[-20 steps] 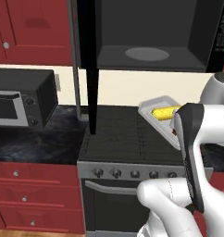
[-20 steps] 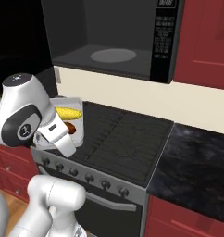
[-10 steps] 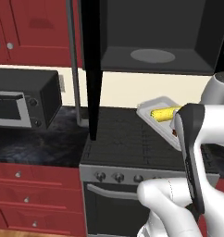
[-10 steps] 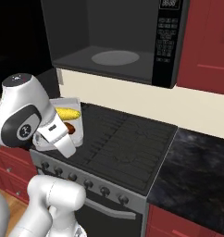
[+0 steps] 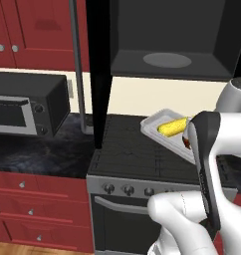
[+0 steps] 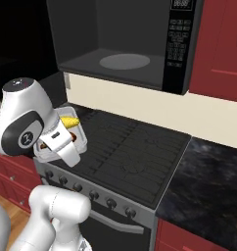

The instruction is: Place the tupperware containing the chicken drumstick and corn meal in the microwave. Close the microwave door and press the start button to reheat the meal.

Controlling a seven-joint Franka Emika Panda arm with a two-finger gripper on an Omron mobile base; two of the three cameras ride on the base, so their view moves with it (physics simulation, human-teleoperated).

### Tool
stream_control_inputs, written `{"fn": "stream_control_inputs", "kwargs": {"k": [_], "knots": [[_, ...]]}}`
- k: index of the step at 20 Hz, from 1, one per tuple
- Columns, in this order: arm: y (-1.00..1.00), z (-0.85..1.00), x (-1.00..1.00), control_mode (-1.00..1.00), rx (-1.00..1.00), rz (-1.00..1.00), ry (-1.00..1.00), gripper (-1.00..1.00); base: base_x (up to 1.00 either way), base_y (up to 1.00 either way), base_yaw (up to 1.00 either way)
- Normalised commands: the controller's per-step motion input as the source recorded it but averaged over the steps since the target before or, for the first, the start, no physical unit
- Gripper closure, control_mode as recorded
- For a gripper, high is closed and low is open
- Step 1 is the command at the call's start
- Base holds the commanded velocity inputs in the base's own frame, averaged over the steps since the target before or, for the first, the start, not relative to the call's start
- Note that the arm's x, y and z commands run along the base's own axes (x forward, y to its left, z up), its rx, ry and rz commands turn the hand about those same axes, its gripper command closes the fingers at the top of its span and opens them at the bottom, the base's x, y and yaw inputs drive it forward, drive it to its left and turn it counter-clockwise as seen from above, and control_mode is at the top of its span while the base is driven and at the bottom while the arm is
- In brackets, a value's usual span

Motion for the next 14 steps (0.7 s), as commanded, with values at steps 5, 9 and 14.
{"fn": "stream_control_inputs", "kwargs": {"k": [5, 9, 14], "knots": [[0.00, 0.00, 0.00, -1.00, 0.00, 0.02, 0.00, 1.00, 0.04, -0.03, 0.05], [0.00, 0.07, 0.00, -1.00, 0.00, 0.00, -0.11, 1.00, 0.00, 0.00, 0.00], [0.00, 0.29, -0.02, -1.00, 0.00, 0.00, -0.23, 1.00, 0.00, 0.00, 0.00]]}}
